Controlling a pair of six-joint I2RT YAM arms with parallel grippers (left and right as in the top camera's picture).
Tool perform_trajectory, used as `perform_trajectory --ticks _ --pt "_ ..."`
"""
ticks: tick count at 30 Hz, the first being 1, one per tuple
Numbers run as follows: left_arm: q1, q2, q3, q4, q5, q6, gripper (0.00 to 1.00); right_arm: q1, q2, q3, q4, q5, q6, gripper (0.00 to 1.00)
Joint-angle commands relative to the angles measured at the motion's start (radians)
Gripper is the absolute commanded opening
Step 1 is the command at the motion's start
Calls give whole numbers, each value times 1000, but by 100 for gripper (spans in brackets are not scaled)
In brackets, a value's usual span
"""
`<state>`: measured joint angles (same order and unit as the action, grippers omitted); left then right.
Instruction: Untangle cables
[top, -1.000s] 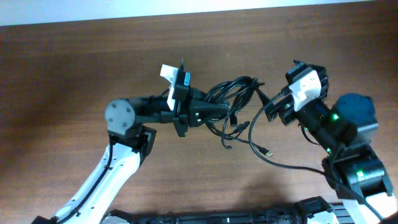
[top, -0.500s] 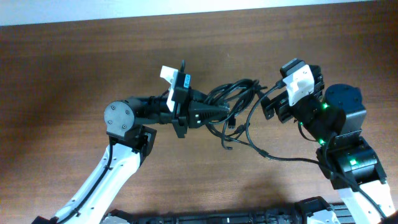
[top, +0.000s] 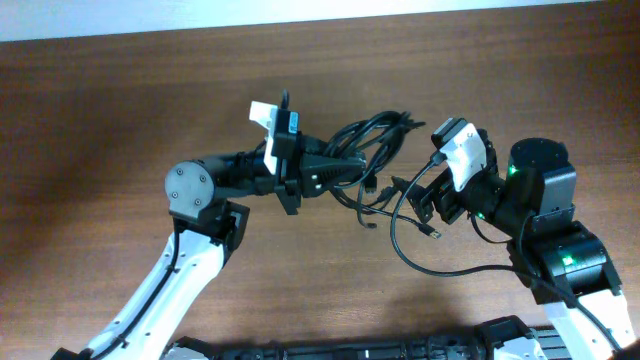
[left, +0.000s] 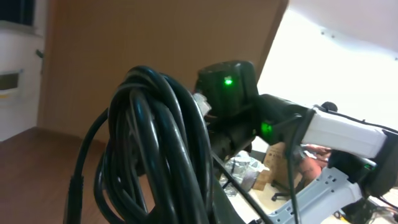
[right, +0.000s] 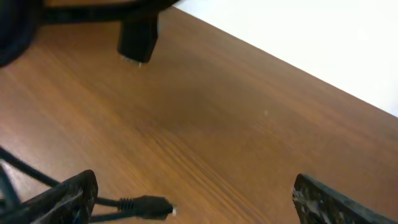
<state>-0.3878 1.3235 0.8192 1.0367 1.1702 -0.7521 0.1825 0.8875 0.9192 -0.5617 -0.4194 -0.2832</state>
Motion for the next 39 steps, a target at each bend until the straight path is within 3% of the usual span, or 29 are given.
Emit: perform_trajectory --ticks 1,4,6,12,16,20,26,31,35,39 --pt "48 -26 3 -36 -3 4 0 -6 -18 9 0 -14 66 99" --pt "52 -26 3 -35 48 -5 0 -6 -18 9 2 -11 133 99" --pt "52 -26 3 -32 54 -74 0 -6 -18 13 5 -11 169 99" --pt "52 -26 3 -16 76 -142 0 -6 -61 58 4 -5 169 99" --pt "52 -26 3 -15 100 -145 0 -7 -127 66 9 17 171 98" --pt "52 -26 3 66 188 -151 0 -7 -151 67 55 195 279 99" --pt "18 -26 3 74 213 -152 0 -7 -151 67 110 167 310 99" --pt "11 -26 3 74 201 -152 0 -7 -151 67 43 148 304 99" --pt "13 -26 3 131 159 -153 0 -7 -151 67 -13 239 299 99" --pt "25 -26 3 141 143 -153 0 -7 -151 67 0 29 286 99"
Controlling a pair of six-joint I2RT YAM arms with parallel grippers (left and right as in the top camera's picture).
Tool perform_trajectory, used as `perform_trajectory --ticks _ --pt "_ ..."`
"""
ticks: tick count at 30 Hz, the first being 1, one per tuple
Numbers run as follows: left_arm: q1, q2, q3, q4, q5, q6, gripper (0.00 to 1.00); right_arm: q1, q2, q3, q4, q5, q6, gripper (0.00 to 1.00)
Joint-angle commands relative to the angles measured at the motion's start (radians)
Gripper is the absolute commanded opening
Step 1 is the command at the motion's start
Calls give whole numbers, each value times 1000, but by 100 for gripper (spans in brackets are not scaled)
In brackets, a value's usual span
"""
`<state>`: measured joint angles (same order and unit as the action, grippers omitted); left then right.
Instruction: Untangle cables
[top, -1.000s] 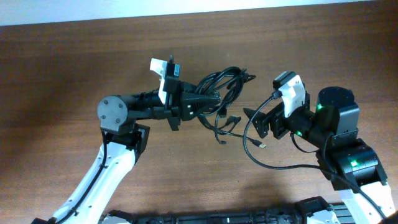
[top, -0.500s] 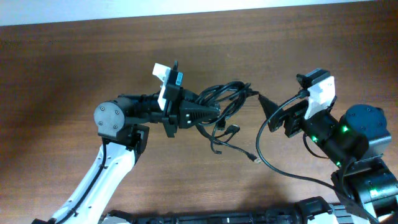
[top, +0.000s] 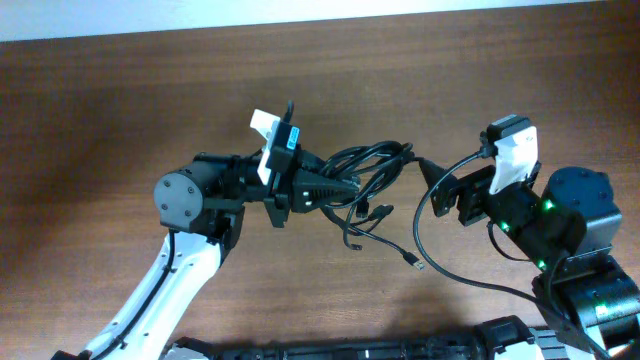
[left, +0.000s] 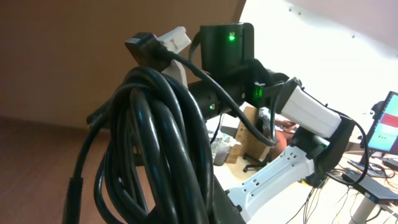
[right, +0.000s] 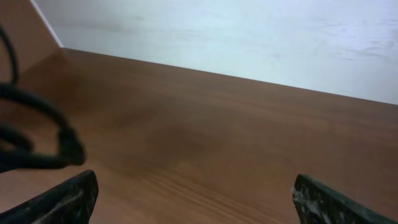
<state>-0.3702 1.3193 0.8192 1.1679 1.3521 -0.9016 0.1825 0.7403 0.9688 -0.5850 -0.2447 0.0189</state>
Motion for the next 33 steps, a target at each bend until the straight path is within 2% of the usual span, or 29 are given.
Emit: perform_trajectory --ticks 1,7,16,33 --pt "8 -22 3 10 -40 -3 0 -7 -4 17 36 -190 -35 99" --pt "6 -22 3 10 -38 -3 0 -7 -4 17 87 -241 -44 99" --pt "6 -22 3 10 -10 -3 0 -7 -4 17 113 -72 -44 99" --pt "-65 -22 3 10 -8 -2 0 -7 50 17 214 -239 -37 99"
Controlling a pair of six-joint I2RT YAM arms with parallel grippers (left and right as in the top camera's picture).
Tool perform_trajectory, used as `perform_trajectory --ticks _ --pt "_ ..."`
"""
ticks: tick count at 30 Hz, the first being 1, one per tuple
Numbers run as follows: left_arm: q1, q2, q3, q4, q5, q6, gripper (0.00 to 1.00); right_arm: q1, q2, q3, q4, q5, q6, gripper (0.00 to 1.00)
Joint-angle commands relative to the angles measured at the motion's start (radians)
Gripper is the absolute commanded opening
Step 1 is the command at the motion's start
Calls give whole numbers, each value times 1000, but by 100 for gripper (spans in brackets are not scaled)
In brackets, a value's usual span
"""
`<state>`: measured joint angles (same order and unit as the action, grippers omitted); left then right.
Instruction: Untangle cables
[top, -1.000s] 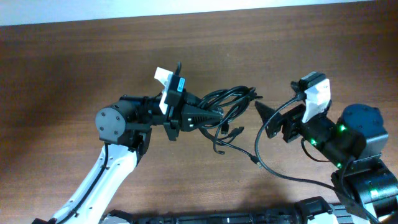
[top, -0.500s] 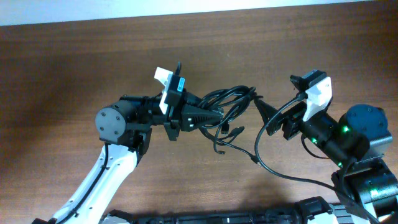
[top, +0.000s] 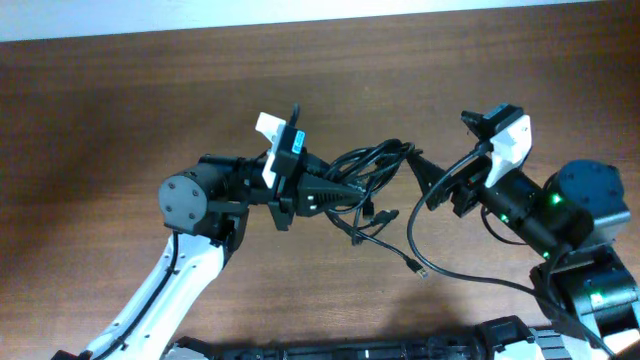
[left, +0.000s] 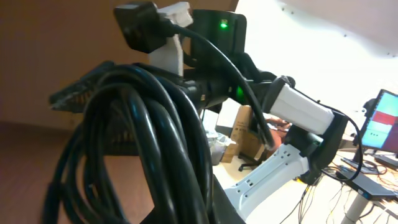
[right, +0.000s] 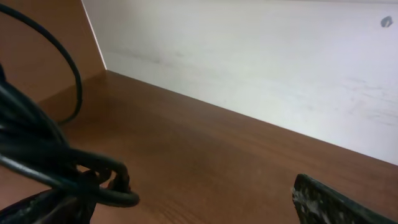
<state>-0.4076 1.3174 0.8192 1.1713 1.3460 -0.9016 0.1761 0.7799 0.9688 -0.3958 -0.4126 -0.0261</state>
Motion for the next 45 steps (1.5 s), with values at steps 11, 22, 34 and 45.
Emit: perform_trajectory --ticks 11,22,34,45 --pt "-42 -20 3 6 58 -3 0 0 86 17 204 144 9 98" --pt "-42 -20 3 6 113 -3 0 0 86 17 204 573 8 99" --pt "-32 -20 3 6 122 -3 0 0 82 17 52 808 8 99" --pt "42 -20 3 6 18 -3 0 0 28 17 -124 -57 -153 99"
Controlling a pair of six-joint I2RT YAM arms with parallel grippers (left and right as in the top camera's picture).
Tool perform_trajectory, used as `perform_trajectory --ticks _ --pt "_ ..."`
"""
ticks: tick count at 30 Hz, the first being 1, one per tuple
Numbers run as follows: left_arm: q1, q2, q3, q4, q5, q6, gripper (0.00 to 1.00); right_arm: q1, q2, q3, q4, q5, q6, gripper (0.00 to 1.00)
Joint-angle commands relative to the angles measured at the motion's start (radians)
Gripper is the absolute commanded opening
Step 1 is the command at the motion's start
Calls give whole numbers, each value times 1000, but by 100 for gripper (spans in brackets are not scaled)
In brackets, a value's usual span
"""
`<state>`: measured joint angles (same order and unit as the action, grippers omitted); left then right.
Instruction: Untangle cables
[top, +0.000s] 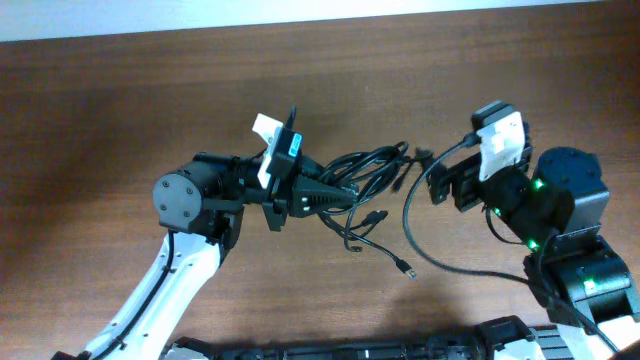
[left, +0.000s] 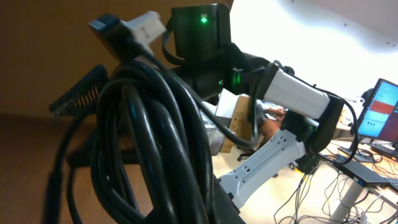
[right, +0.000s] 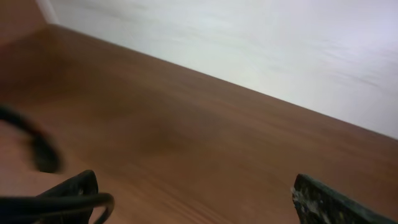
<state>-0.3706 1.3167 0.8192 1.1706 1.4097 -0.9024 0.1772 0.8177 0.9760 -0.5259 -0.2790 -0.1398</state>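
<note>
A thick black cable bundle (top: 372, 165) hangs off the table with my left gripper (top: 345, 190) shut on it. It fills the left wrist view as the bundle (left: 161, 143), with a plug (left: 106, 28) sticking up at the top. My right gripper (top: 440, 185) stands just right of the bundle, open, its fingers (right: 329, 202) wide apart. A thin cable (right: 56, 202) crosses by its left finger. In the overhead view that thin cable (top: 410, 225) loops down to a free connector (top: 404, 270) on the table.
Short loose cable ends (top: 360, 225) dangle under the bundle. The thin cable runs on across the brown wooden table (top: 120, 100) toward the right arm's base (top: 575, 280). The table's far edge meets a white wall (right: 249, 37).
My right wrist has turned and drawn slightly right of the bundle, which has left its view; only the thin cable and a blurred plug remain. The free connector has shifted a little left.
My left gripper held the bundle throughout. The right gripper, open each time, was first low beside the bundle. It then stood farther right with a cable stretched from the bundle, then close against the bundle again, and now slightly back.
</note>
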Motion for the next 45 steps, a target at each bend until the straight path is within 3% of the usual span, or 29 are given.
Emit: perform_trajectory --ticks 1,6,24,32,45 --pt "5 -19 3 7 -45 -2 0 -2 -10 10 18 -215 -40 98" --pt "5 -19 3 7 -45 -2 0 -2 -10 10 63 -292 -39 99" --pt "7 -19 3 8 -2 -2 0 -2 -91 12 122 -60 -36 99" --pt "7 -19 3 7 -22 -1 0 -2 -90 12 119 -159 -35 99" --pt "-23 -19 3 8 10 -2 0 -2 -49 12 150 -121 -17 99"
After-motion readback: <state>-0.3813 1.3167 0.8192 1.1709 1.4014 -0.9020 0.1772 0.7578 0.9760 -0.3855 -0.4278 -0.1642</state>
